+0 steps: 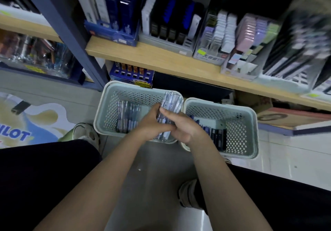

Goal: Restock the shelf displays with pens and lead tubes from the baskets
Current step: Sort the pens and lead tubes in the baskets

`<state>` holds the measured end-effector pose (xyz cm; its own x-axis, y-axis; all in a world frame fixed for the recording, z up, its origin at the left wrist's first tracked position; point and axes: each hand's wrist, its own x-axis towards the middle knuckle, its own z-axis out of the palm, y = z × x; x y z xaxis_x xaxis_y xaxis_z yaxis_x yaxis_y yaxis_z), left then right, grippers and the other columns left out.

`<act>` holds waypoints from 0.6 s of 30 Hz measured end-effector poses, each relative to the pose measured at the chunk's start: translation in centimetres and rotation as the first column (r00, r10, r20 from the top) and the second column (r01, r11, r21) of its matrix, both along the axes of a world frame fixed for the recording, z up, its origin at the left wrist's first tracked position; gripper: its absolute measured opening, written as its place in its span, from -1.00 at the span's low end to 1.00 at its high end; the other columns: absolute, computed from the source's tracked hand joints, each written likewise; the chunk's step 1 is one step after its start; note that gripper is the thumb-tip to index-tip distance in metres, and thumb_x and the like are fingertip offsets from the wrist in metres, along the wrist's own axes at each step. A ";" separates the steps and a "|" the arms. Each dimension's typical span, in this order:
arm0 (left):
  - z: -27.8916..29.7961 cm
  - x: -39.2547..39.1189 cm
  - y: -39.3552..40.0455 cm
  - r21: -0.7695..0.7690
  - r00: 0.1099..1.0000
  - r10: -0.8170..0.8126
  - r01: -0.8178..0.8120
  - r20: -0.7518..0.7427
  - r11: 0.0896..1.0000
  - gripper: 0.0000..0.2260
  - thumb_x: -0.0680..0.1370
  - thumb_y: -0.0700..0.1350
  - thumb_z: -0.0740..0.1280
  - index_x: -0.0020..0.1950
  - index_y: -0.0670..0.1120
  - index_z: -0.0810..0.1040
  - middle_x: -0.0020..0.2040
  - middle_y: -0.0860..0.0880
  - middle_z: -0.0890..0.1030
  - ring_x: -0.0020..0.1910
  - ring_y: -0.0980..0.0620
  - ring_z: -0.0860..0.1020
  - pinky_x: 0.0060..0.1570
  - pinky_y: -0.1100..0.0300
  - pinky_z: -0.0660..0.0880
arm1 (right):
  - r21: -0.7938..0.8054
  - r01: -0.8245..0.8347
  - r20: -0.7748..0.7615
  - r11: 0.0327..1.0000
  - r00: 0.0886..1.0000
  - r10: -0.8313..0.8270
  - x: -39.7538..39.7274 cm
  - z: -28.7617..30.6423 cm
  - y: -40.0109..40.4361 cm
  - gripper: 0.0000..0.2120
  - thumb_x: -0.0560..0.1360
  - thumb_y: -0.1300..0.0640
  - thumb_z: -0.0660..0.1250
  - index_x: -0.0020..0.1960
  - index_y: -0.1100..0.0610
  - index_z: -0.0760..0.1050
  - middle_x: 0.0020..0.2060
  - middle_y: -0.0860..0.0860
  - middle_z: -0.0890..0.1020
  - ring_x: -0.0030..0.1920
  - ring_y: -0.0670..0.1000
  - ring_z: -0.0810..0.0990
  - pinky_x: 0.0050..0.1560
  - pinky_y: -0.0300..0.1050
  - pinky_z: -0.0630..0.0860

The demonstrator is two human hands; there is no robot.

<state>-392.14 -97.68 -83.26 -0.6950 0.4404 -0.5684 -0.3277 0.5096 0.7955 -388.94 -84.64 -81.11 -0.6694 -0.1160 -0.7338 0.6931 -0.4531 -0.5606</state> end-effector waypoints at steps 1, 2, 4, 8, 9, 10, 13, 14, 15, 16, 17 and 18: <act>0.1 0.1 0.4 -0.007 1.000 0.000 0.000 0.004 1.000 -0.06 0.41 -0.04 0.55 0.64 0.02 0.06 0.53 0.01 0.32 0.47 -0.01 0.34 0.36 0.04 0.39 | 0.029 -0.002 0.000 1.000 1.000 0.002 0.3 0.0 0.3 -0.60 0.52 0.06 0.43 0.28 0.22 0.52 0.18 0.11 0.64 0.22 0.01 0.60 0.23 -0.12 0.53; 0.3 0.3 0.8 -0.014 1.000 -0.001 0.001 0.009 1.000 -0.07 0.41 -0.05 0.55 0.63 0.01 0.06 0.52 0.01 0.34 0.44 -0.03 0.37 0.29 0.06 0.44 | 0.044 -0.010 -0.002 0.999 1.000 0.010 0.7 -0.1 0.5 -0.68 0.53 0.05 0.42 0.21 0.20 0.54 0.14 0.11 0.65 0.17 -0.01 0.62 0.22 -0.14 0.54; 0.8 0.7 1.7 -0.018 0.999 -0.013 0.014 0.032 1.000 -0.06 0.43 -0.07 0.56 0.63 -0.01 0.03 0.41 0.08 0.37 0.34 0.02 0.43 0.15 0.15 0.50 | 0.142 -0.050 -0.006 0.989 0.999 0.052 1.2 -0.1 1.0 -0.67 0.51 -0.04 0.46 0.11 0.18 0.58 0.10 0.13 0.68 0.12 0.01 0.66 0.26 -0.08 0.54; 1.2 1.2 3.1 -0.055 0.998 -0.014 0.017 0.059 0.998 0.01 0.23 0.10 0.58 0.55 -0.13 0.18 0.40 -0.14 0.50 0.32 -0.10 0.52 0.28 -0.11 0.51 | 0.318 -0.129 0.003 0.939 0.991 0.135 2.0 1.2 2.6 -0.63 0.49 -0.16 0.45 0.00 0.14 0.51 0.06 0.18 0.68 -0.03 0.00 0.66 0.09 -0.21 0.54; 1.1 1.4 3.4 -0.062 0.998 -0.009 0.013 0.060 0.998 0.06 0.15 0.15 0.56 0.55 -0.12 0.18 0.39 -0.15 0.51 0.32 -0.11 0.52 0.28 -0.13 0.51 | 0.320 -0.115 -0.005 0.940 0.992 0.123 2.3 1.4 3.1 -0.71 0.51 -0.11 0.44 -0.05 0.09 0.48 -0.07 0.11 0.68 -0.16 -0.08 0.63 -0.06 -0.33 0.54; 1.1 1.6 3.7 -0.056 0.998 -0.007 0.010 0.066 0.998 0.09 0.13 0.16 0.55 0.56 -0.12 0.16 0.41 -0.13 0.50 0.33 -0.10 0.52 0.30 -0.13 0.50 | 0.313 -0.097 -0.022 0.945 0.994 0.110 2.6 2.0 3.4 -0.76 0.53 -0.04 0.44 -0.14 0.04 0.43 -0.22 0.01 0.63 -0.28 -0.16 0.57 -0.23 -0.43 0.51; 0.4 2.1 4.4 -0.002 0.997 -0.013 0.013 0.081 1.000 0.03 0.19 0.09 0.58 0.59 0.01 0.17 0.45 -0.09 0.47 0.34 -0.05 0.51 0.31 -0.09 0.51 | 0.316 -0.061 -0.058 0.947 0.995 0.084 3.3 0.4 4.5 -0.82 0.51 0.03 0.48 -0.17 0.07 0.54 -0.28 -0.02 0.65 -0.23 -0.12 0.66 -0.26 -0.41 0.53; 0.4 2.1 4.6 0.008 0.996 -0.017 0.017 0.086 1.000 -0.01 0.20 0.09 0.58 0.56 0.04 0.21 0.44 -0.09 0.48 0.34 -0.04 0.52 0.30 -0.08 0.51 | 0.321 -0.059 -0.055 0.945 0.995 0.080 3.4 0.1 4.6 -0.82 0.50 0.00 0.48 -0.05 0.11 0.61 -0.17 0.04 0.71 -0.12 -0.04 0.71 -0.15 -0.34 0.56; 0.6 2.1 4.8 0.019 0.995 -0.021 0.019 0.092 1.000 -0.05 0.22 0.09 0.58 0.54 0.03 0.24 0.43 -0.07 0.48 0.34 -0.03 0.51 0.31 -0.06 0.50 | 0.304 -0.044 -0.059 0.952 0.996 0.065 3.5 -0.2 4.7 -0.76 0.51 0.00 0.47 0.05 0.15 0.63 -0.09 0.07 0.72 -0.06 -0.02 0.72 -0.10 -0.28 0.58; 0.9 2.2 5.1 0.041 0.994 -0.018 0.014 0.109 0.999 -0.09 0.25 0.06 0.59 0.52 0.00 0.25 0.41 -0.03 0.49 0.34 -0.01 0.50 0.32 -0.04 0.48 | 0.271 -0.021 -0.059 0.962 0.997 0.039 3.7 -0.2 4.9 -0.74 0.53 0.03 0.44 0.10 0.19 0.62 -0.07 0.08 0.72 -0.08 -0.04 0.72 -0.13 -0.26 0.59; 1.3 2.3 5.3 0.078 0.990 -0.013 0.002 0.140 0.997 -0.15 0.28 0.01 0.59 0.49 -0.03 0.29 0.35 0.00 0.53 0.31 0.01 0.53 0.31 -0.04 0.49 | 0.238 0.014 -0.062 0.971 0.998 0.000 3.8 -0.2 5.2 -0.77 0.55 0.07 0.41 0.11 0.21 0.62 -0.10 0.08 0.72 -0.13 -0.05 0.72 -0.19 -0.25 0.60; 1.6 2.4 5.5 0.130 0.985 -0.012 -0.011 0.169 0.991 -0.23 0.27 -0.04 0.58 0.42 -0.05 0.36 0.26 -0.02 0.60 0.25 0.00 0.58 0.29 -0.07 0.52 | 0.215 0.035 -0.079 0.976 0.997 -0.018 3.9 -0.2 5.5 -0.78 0.57 0.10 0.39 0.11 0.23 0.61 -0.13 0.08 0.71 -0.17 -0.04 0.72 -0.24 -0.22 0.60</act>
<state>-389.78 -92.23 -81.63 -0.5932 0.5184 -0.6159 -0.4633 0.4059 0.7878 -385.00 -79.16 -81.29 -0.7247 0.0585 -0.6866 0.6342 -0.3332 -0.6977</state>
